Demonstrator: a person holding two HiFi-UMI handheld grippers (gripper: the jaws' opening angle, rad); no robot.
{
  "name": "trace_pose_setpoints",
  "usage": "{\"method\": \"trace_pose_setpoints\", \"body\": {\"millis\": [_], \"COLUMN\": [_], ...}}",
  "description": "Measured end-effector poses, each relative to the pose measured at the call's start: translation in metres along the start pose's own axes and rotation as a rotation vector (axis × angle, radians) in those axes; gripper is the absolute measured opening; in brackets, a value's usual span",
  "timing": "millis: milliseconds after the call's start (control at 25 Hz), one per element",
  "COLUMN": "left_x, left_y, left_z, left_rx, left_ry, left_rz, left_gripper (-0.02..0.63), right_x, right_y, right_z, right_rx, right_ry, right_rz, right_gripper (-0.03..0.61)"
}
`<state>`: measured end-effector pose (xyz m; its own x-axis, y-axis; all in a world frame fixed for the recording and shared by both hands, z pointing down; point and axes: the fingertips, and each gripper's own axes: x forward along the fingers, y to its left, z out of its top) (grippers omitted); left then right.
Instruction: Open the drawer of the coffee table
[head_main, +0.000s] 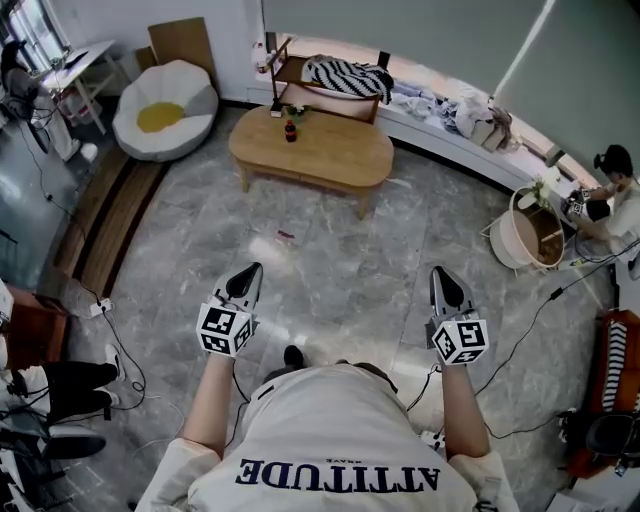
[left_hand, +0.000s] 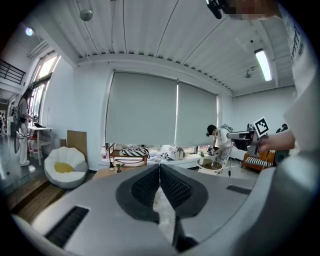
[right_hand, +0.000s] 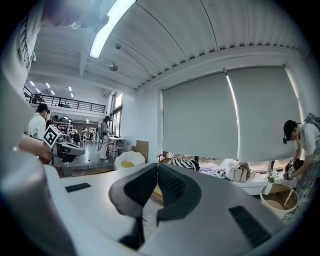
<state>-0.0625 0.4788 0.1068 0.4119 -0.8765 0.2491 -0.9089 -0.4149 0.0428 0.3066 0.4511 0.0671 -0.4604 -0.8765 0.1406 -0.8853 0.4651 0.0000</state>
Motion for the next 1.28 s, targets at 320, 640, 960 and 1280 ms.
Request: {"method": "trace_pose_setpoints", "body": {"millis": [320,640,960,1280], "left_x": [-0.008,-0.026,-0.041,-0.048], "left_y": [0.019,0.047,0.075,0.091], "left_z": [-0.004,-0.009,-0.013,-0.023], "left_rx": [-0.007,-0.011,-0.015,-0.019], "left_ry": [-0.005,-0.013,-0.011,0.004], "left_rz": [-0.039,-0.068,-0.101,-0.112], "left_gripper": [0.02,0.02,0.02,0.02], "right_x": [0.004,0.012,0.029,0.037], "right_y": [0.017,0.055,0.091,0.112], "right_z": [0.002,-0.002,-0.004,-0.003], "right_rx": [0.007,0.006,0.004,-0.012], "right_ry": [-0.006,-0.006,-0.007,0.003], "right_rz": [-0.053,-0.063,-0.05,-0.053], "right_gripper": [0.02,0.02,0.02,0.02]}}
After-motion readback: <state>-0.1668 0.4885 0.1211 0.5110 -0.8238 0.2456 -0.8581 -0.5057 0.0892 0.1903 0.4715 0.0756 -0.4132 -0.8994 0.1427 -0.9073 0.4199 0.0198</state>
